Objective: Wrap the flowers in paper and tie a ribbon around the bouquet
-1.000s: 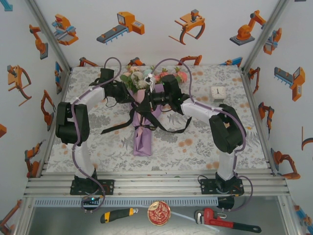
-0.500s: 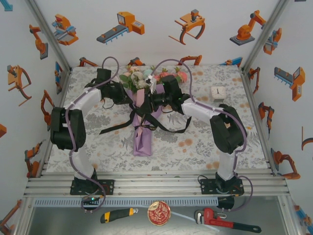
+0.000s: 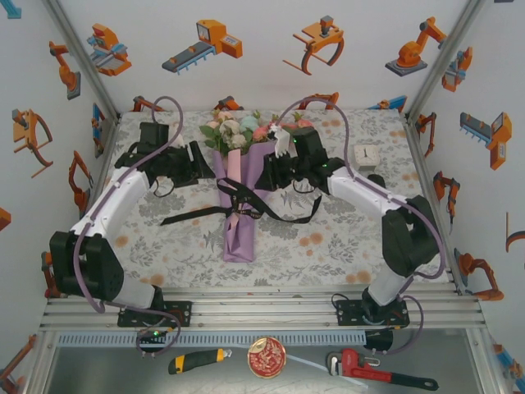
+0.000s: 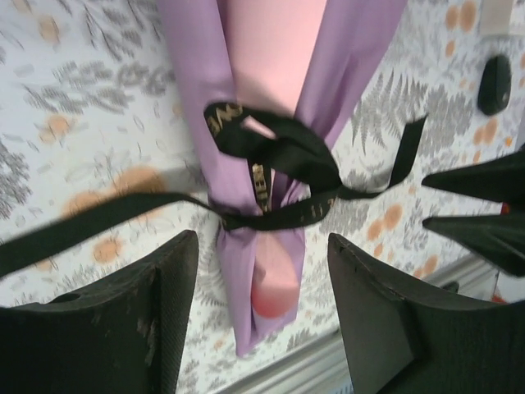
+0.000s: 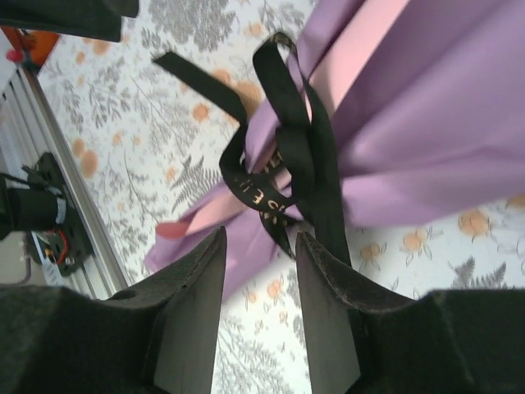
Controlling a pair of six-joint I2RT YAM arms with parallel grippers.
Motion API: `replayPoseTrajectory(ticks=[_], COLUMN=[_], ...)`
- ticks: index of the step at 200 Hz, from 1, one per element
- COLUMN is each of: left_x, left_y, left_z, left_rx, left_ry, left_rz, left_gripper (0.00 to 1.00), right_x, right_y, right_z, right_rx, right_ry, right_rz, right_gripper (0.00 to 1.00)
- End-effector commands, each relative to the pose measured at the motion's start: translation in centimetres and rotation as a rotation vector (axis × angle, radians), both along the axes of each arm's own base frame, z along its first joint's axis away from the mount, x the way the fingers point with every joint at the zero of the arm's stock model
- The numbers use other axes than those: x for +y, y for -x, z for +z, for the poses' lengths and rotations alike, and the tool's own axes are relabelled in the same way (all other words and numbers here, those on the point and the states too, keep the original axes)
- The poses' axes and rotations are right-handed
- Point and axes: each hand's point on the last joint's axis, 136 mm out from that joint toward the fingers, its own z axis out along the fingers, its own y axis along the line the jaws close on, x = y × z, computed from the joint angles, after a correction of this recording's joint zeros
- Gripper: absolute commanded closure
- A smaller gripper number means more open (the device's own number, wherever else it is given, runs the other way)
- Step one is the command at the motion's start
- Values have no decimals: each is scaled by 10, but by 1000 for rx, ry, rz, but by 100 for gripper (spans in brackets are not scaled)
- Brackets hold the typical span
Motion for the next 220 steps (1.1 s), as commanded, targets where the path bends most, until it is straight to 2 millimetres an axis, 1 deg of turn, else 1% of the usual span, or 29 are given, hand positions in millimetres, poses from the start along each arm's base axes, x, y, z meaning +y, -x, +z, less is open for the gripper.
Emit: replayPoseTrajectory(ticks=[1, 14, 26, 49, 57, 68, 80, 90, 103, 126, 152, 166, 179, 198, 207, 215, 220], left_x=[-17, -28, -45, -81, -91, -101, -105, -107, -112, -124, -124, -121, -118, -118, -117, -116, -115], left_y=[33, 35, 34, 30, 29, 25, 20, 16, 15, 24, 33, 35, 36, 37, 37, 37, 37], left_z=[-20, -26, -28, -30, -30, -35, -44, -53, -58, -61, -75, -83, -91, -96, -99, -101, -102], left_rx=[86, 107, 120, 112, 108, 118, 132, 152, 169, 208, 258, 274, 289, 304, 311, 320, 321], left_ry=[14, 19, 40, 31, 31, 34, 34, 37, 64, 124, 134, 118, 98, 96, 89, 81, 76], left_rz=[-127, -160, -204, -310, -334, -351, -343, -339, -353, -403, -420, -414, -404, -402, -399, -396, -394], left_gripper=[35, 31, 27, 25, 25, 25, 25, 26, 26, 29, 33, 37, 43, 59, 67, 73, 77], right_x=[-3, -2, -2, 3, 7, 12, 19, 26, 34, 41, 44, 46, 47, 46, 45, 44, 44], right_y=[27, 42, 48, 52, 53, 54, 53, 53, 54, 52, 49, 49, 49, 52, 53, 54, 54], right_z=[-29, -40, -51, -61, -64, -67, -72, -73, -76, -85, -95, -99, -102, -106, -108, -109, -108], right_rx=[17, -30, -76, -133, -145, -162, -184, -189, -178, -154, -144, -137, -122, -108, -102, -98, -96], right_ry=[83, 140, 197, 238, 239, 235, 219, 193, 175, 160, 147, 144, 141, 132, 133, 130, 126], right_rz=[119, 231, 303, 402, 429, 445, 452, 462, 467, 461, 453, 457, 458, 464, 462, 460, 455], right_gripper=[60, 60, 60, 60, 60, 60, 59, 58, 56, 56, 56, 56, 57, 60, 63, 67, 71])
